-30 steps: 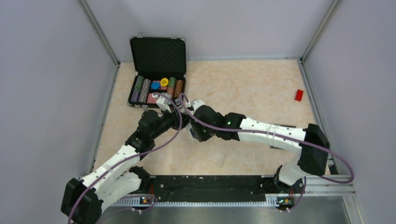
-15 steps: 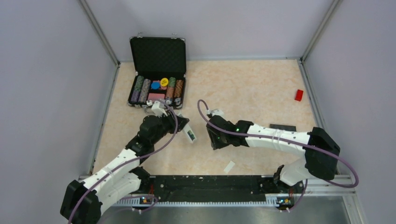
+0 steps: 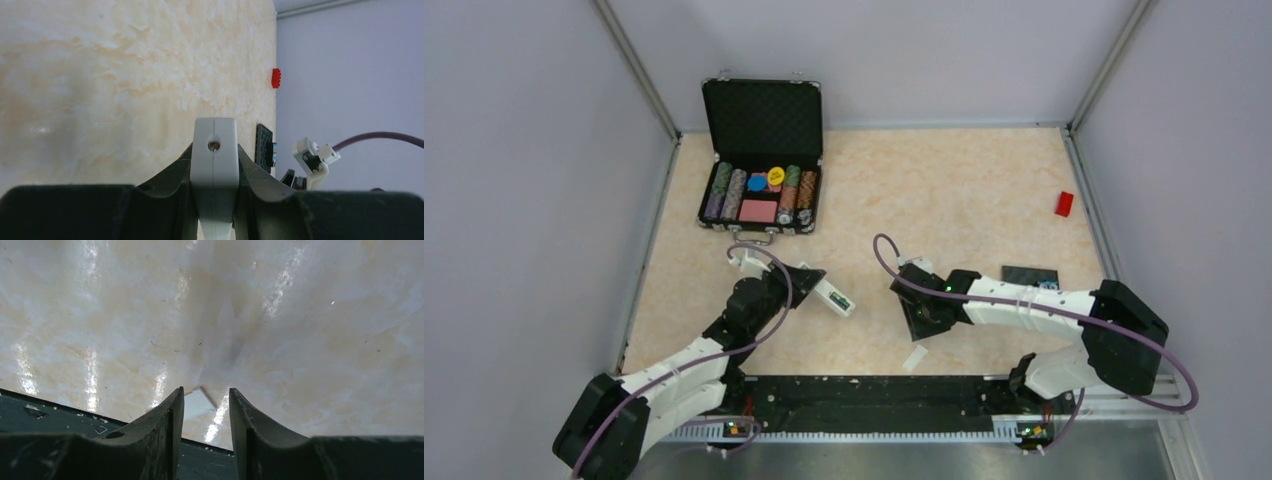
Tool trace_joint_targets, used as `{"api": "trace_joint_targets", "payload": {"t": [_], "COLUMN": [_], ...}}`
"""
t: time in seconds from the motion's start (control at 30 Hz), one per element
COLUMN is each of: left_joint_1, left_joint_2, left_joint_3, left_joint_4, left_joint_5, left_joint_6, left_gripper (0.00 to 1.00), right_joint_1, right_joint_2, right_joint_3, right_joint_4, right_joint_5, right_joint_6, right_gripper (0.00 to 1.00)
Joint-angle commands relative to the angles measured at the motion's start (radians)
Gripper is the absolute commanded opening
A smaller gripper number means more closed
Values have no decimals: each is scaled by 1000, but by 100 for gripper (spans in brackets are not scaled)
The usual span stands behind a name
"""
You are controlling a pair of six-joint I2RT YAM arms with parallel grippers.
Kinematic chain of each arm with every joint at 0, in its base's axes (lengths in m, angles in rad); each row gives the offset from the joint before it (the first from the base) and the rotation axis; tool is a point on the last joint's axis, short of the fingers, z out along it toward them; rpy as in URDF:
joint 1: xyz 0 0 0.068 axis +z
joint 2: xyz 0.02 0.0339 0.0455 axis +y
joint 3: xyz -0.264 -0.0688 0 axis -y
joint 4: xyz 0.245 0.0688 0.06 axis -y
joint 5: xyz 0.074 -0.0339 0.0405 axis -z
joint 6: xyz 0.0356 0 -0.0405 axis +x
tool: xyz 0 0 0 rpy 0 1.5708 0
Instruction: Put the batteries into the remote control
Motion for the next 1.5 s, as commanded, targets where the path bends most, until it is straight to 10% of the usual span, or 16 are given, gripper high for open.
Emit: {"api": "trace_joint_targets", "payload": {"t": [0.0,0.6,0.87,1.13,1.47], "left_joint_1": [-35,-166,-199,-220,-220], "left_joint_2": [31,197,228,20,-123], "left_joint_3": [-60,-76,-81,31,129], "left_joint_4": [197,144,72,-505,-1022], "left_joint_5": [-146,-448,-508,-612,-593], "left_joint_6": [-194,-307,-383,-532,-707], "left_gripper": [0,10,35,63,71], "right_joint_1": [-9,-8,-9,-8,-5], "right_joint_2": [-11,-43,-89,-34,63], "right_joint_3": [-5,-46,-89,-92,-65], "right_joint_4": [-9,-7,10,61,76], "right_joint_5": [-14,-29,-69,-111,-80], "right_joint_6": [48,113,70,-57,-121], "right_gripper": [38,35,35,35,17]}}
